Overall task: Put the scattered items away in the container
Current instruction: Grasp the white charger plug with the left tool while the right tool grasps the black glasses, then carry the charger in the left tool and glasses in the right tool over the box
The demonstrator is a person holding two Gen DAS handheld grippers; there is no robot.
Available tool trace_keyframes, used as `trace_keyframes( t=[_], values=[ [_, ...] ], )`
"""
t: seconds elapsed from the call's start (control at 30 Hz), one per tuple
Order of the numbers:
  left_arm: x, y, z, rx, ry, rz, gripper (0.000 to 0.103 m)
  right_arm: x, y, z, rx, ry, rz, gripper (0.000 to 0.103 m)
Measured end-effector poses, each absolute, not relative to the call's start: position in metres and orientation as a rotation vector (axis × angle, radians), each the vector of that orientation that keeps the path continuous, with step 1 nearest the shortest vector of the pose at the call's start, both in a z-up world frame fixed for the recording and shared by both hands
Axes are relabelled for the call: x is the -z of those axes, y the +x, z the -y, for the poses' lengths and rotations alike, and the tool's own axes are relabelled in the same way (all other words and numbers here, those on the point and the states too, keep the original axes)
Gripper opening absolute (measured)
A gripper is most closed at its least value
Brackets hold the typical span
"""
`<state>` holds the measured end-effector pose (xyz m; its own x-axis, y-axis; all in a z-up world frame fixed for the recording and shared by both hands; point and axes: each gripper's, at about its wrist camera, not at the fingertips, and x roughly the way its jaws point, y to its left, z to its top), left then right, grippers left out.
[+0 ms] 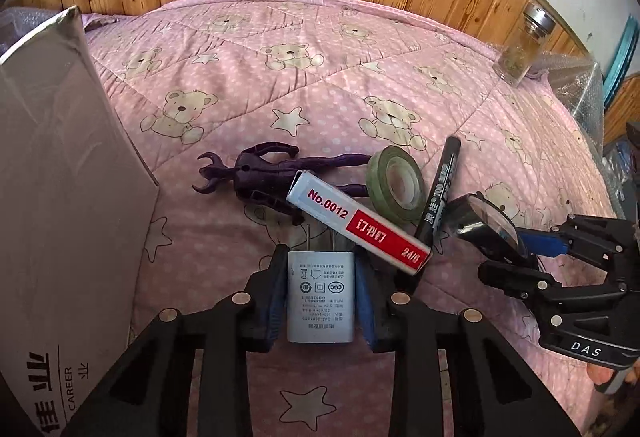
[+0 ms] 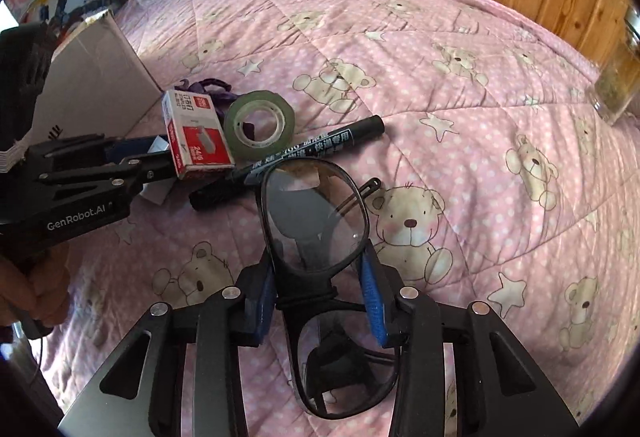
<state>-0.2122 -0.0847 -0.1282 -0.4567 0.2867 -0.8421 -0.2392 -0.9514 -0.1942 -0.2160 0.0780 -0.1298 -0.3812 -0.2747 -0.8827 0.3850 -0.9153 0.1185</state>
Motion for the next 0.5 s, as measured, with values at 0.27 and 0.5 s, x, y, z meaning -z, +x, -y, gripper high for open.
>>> trace_keyframes(
  t=[0.27, 0.5],
  values=[
    [0.1, -0.186, 0.089, -2.414, -1.405, 0.093, 0.032, 0.111, -0.193, -0.093, 2.343, 1.458, 0.128, 0.035],
    [0.086, -0.162, 0.103, -2.395, -1.409, 0.152, 0.032, 0.1, -0.163, -0.077, 2.339, 1.45, 0.242, 0.033]
  ],
)
